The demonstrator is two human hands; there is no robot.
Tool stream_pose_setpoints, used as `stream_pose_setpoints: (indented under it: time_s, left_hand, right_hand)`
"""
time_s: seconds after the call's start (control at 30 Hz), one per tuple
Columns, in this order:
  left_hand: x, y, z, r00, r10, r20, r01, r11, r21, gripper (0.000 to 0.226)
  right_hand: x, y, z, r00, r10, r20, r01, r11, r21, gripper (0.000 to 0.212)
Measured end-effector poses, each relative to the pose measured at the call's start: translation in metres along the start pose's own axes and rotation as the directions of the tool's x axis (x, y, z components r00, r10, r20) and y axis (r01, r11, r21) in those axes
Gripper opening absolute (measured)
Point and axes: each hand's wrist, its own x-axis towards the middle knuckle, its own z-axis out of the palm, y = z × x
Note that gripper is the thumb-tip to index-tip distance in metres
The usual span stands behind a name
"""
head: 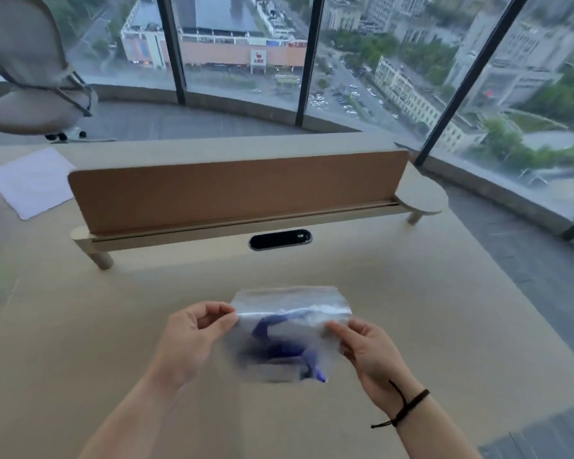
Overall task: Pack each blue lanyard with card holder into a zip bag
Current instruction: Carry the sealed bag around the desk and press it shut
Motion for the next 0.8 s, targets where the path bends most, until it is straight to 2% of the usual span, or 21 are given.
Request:
stream_pose_setpoints:
  time_s: [0.17, 0.47, 0.8]
  left_hand:
    - [-0.032, 0.030, 0.097, 0.993, 0.036, 0.111, -0.036, 0.999, 0.006, 0.007]
    - [-0.081, 0.052, 0.276, 0.949, 0.067, 0.307, -0.106, 0.988, 0.113, 0.007]
    - [-0.109, 0.061, 0.450, 0.860, 0.079, 0.505, -0.163, 0.979, 0.125, 0.009]
  right_hand:
    - [-0.043, -0.011, -0.097, 0.996, -0.018, -0.083, 0.032, 0.984, 0.176, 0.016]
    - [-0.102, -0.003, -0.269, 0.963, -0.038, -0.266, 0.118, 0.950, 0.291, 0.020]
    - [-0.152, 0.012, -0.396, 0.812, -0.077, -0.579, 0.256, 0.938, 0.233, 0.024]
